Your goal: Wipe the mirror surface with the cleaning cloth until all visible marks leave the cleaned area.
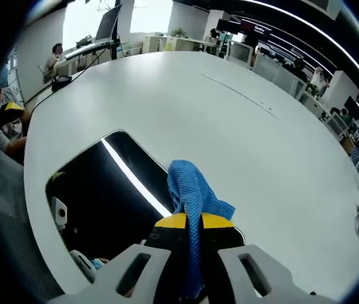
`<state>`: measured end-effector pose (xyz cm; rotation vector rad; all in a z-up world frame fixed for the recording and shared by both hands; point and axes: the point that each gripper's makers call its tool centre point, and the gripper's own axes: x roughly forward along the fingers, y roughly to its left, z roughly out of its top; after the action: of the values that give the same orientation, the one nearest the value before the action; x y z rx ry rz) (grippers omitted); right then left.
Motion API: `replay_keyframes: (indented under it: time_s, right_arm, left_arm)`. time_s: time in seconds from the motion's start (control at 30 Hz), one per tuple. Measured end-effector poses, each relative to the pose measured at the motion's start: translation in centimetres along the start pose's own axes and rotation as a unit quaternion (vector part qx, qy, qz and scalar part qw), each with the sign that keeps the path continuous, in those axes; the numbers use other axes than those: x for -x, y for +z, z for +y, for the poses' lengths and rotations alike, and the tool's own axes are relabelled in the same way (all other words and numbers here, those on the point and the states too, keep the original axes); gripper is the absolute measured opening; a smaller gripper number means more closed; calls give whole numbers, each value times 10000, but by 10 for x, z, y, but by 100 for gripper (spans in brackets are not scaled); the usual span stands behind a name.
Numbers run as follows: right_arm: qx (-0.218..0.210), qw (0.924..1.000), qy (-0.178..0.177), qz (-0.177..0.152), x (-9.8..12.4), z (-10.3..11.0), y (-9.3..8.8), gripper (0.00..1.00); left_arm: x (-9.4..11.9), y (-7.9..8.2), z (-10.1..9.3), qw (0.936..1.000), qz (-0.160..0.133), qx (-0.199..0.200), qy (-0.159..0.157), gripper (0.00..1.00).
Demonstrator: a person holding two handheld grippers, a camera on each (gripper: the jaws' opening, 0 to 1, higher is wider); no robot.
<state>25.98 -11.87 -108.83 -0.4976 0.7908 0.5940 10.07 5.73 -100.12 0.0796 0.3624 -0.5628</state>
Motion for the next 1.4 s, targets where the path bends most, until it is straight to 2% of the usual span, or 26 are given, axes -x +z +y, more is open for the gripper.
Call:
replay_keyframes:
  time_s: [0.5,0.83,1.4]
  right_arm:
    - [-8,9998,-121,-155,5,6,-5,0]
    - [-120,9997,-21,-212,8,10,-9,0]
    - [-15,9998,72,-209,19,25,-18,0]
  left_arm:
    - [0,0,0,10000,-5,5,-8,74]
    - [0,0,0,10000,-2,2,-5,74]
    - [0,0,0,10000,-9,4,-3,74]
